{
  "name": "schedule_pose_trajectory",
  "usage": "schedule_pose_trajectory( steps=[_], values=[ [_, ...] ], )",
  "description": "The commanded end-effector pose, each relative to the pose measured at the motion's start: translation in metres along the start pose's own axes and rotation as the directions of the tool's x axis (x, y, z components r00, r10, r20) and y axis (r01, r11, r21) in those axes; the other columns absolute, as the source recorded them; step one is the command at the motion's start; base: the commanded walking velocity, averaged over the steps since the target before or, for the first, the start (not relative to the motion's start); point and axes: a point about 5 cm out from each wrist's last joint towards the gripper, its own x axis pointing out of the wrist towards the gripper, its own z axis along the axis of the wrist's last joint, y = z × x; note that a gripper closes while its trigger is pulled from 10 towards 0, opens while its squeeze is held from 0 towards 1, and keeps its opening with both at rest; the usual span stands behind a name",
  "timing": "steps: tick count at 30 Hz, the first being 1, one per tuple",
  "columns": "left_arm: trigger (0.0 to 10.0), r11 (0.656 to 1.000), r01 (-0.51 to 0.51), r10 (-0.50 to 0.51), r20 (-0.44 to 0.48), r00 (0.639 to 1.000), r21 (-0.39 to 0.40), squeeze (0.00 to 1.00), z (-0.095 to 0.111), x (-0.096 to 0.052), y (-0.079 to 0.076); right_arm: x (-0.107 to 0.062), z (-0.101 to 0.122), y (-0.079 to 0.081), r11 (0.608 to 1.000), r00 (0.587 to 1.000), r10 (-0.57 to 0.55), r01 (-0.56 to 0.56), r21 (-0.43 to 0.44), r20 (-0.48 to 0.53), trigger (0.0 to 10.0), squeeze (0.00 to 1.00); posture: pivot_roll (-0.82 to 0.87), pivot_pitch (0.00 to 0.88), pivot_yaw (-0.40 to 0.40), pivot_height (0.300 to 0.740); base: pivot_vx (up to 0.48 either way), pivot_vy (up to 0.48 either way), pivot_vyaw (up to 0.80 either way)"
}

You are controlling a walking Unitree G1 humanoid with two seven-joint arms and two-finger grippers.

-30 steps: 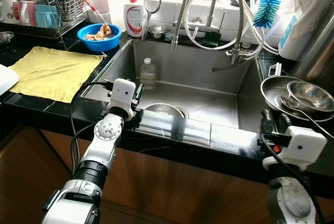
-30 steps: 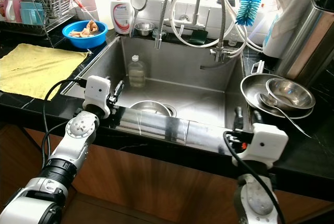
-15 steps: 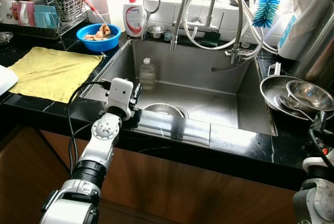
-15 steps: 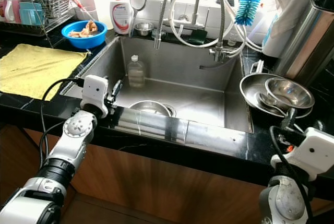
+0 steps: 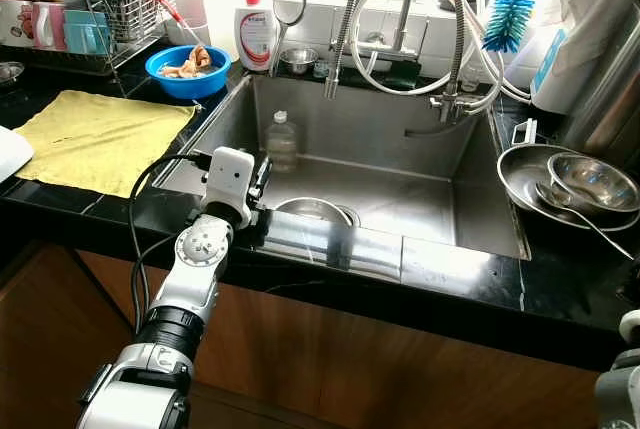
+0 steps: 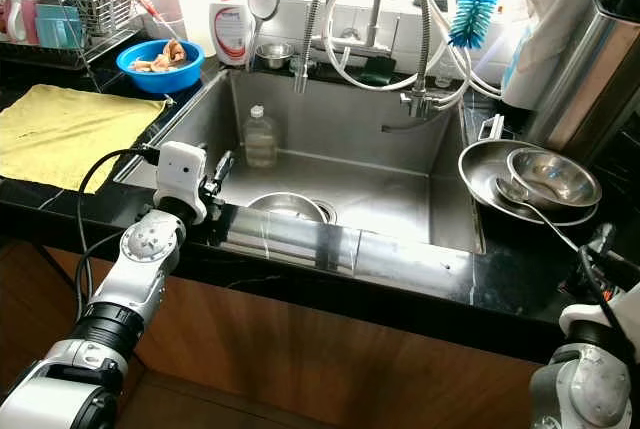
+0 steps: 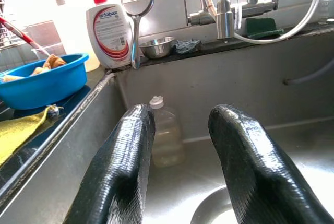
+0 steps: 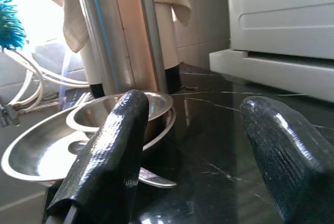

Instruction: Kitchen organization

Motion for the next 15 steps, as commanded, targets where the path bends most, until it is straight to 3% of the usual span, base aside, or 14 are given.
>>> schedule_pose_trajectory(
  steps=[1, 5, 15],
  values=[
    [10.0, 1.000, 0.010, -0.010, 0.000, 1.000, -0.003, 0.00, 0.002, 0.001, 0.000, 0.003, 0.000, 0.000, 1.000, 1.000, 0.005, -0.005, 0.021, -0.016, 10.0, 0.00, 0.04, 0.000, -0.027, 0.740, 0.000, 0.000, 0.00],
    [10.0, 1.000, 0.013, -0.013, 0.002, 1.000, 0.002, 0.00, 0.002, 0.001, 0.000, 0.004, -0.008, 0.006, 0.993, 0.996, 0.062, -0.055, 0.102, -0.070, 10.0, 0.00, 0.04, 0.000, -0.025, 0.740, 0.000, 0.000, 0.00],
    [10.0, 1.000, 0.024, -0.024, -0.002, 1.000, 0.016, 0.00, 0.002, 0.000, 0.000, 0.002, -0.018, 0.004, 0.992, 0.993, 0.041, -0.027, 0.122, -0.115, 10.0, 0.00, 0.04, 0.000, -0.023, 0.740, 0.000, 0.000, 0.00]
  ],
)
